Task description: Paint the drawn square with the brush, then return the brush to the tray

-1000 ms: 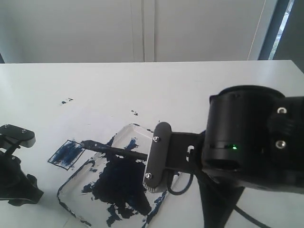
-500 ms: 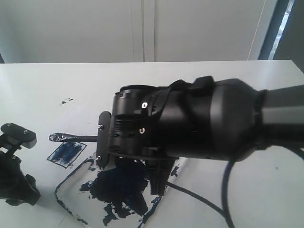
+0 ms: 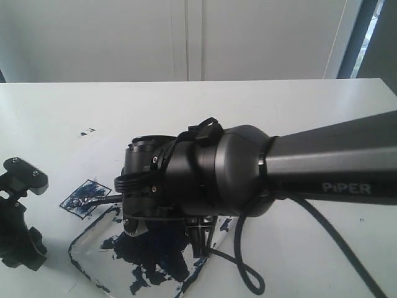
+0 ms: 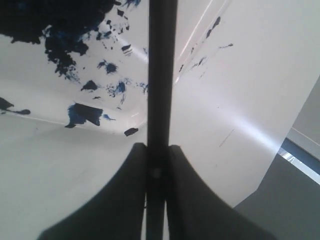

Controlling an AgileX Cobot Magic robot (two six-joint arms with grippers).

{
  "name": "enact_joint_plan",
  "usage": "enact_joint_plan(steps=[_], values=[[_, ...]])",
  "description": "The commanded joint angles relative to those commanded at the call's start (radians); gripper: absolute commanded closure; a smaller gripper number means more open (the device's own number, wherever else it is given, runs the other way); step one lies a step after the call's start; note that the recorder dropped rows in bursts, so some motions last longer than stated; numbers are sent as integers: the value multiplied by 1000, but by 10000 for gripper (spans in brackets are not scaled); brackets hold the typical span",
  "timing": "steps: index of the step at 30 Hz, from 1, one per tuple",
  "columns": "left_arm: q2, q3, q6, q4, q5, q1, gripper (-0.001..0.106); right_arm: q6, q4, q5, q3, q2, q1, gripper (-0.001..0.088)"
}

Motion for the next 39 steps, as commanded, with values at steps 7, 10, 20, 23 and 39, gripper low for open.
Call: enact_joint_plan(steps=[7, 10, 20, 23, 39], values=[[0, 0, 0, 0, 8, 0, 467, 6, -6, -2, -30, 19, -4, 868], [0, 0, 0, 0, 8, 0, 467, 6, -26, 11, -30, 21, -17, 868], [38, 0, -2, 0, 8, 0, 467, 0, 33, -6, -39, 19, -28, 868], [40, 0, -2, 0, 1, 0, 467, 0, 35, -8, -39, 19, -28, 868], [40, 0, -8, 0, 1, 0, 467, -52, 46, 48, -39, 38, -30, 868]])
